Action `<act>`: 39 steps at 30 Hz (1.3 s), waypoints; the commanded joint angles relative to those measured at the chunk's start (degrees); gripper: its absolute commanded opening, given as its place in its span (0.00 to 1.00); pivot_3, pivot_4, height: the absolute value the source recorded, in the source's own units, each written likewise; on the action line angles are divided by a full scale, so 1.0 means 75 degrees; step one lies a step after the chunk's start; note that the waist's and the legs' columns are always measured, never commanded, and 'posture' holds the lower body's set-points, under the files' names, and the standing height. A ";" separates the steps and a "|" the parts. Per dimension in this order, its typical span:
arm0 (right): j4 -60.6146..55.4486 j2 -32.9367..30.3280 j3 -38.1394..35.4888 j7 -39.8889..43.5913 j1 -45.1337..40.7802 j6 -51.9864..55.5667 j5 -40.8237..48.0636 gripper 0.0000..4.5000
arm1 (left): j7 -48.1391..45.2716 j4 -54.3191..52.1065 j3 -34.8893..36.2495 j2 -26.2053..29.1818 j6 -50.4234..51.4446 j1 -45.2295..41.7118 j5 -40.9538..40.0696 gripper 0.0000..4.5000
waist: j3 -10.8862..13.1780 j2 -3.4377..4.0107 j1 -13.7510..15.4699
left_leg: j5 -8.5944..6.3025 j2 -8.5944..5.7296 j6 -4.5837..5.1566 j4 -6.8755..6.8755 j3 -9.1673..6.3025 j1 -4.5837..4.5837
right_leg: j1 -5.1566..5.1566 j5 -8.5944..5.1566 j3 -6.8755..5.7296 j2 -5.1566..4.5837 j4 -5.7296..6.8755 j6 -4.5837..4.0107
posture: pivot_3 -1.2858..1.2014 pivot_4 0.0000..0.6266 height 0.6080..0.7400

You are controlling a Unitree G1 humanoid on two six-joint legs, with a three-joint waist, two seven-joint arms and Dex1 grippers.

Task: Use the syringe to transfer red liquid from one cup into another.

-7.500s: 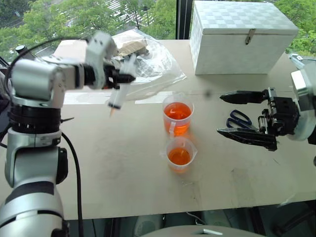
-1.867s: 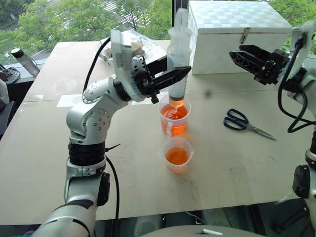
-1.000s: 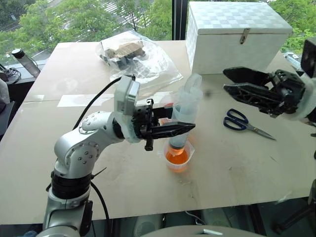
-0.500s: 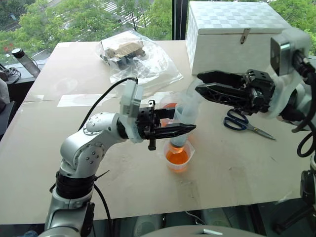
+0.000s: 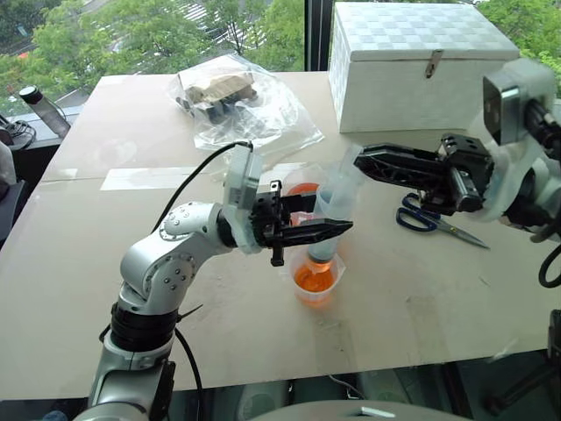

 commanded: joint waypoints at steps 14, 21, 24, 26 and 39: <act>-0.0928 -0.0327 0.1049 0.0954 0.1364 0.0129 -0.1475 0.01 | 0.0035 -0.0161 0.0215 -0.0066 -0.0137 -0.0367 -0.0115 0.31 | 0.0000 0.0000 0.0010 | -0.0001 0.0000 0.0002 0.0000 -0.0001 -0.0001 | 0.0001 0.0000 0.0000 0.0000 -0.0002 0.0000 | 0.52 0.24 1.00; -0.0277 -0.0026 0.0235 0.0696 0.0923 -0.0294 0.0259 0.41 | 0.0498 -0.1008 0.0443 0.0088 0.0223 -0.0122 -0.0668 0.31 | 0.0000 0.0000 0.0000 | 0.0000 0.0000 0.0000 0.0000 -0.0001 -0.0001 | 0.0001 0.0000 0.0001 0.0000 -0.0003 0.0000 | 0.52 0.24 1.00; -0.0007 -0.0126 -0.0115 0.0530 0.0856 -0.0454 0.0670 0.71 | 0.0539 -0.1021 0.0485 0.0141 0.0236 -0.0106 -0.0764 0.31 | 0.0000 0.0000 0.0008 | 0.0000 0.0001 0.0000 0.0000 -0.0003 -0.0001 | 0.0002 0.0000 -0.0001 0.0000 -0.0004 0.0000 | 0.52 0.24 1.00; 0.0150 -0.0332 -0.0432 0.0806 0.0899 -0.0403 0.1305 0.71 | 0.0516 -0.0902 0.0463 0.0149 0.0204 -0.0173 -0.0743 0.31 | 0.0000 0.0000 0.0021 | 0.0000 0.0001 0.0000 0.0001 -0.0004 0.0001 | 0.0007 0.0000 -0.0003 -0.0001 -0.0004 0.0000 | 0.52 0.24 1.00; 0.1423 -0.1002 -0.1460 0.1611 0.1881 -0.0381 0.0520 0.71 | 0.1972 -0.0605 0.1921 0.1062 0.0989 -0.0613 -0.1870 0.31 | 0.0000 -0.0002 0.0005 | -0.0002 0.0003 0.0003 0.0007 -0.0004 0.0001 | 0.0012 0.0000 -0.0004 0.0004 -0.0004 0.0000 | 0.52 0.24 1.00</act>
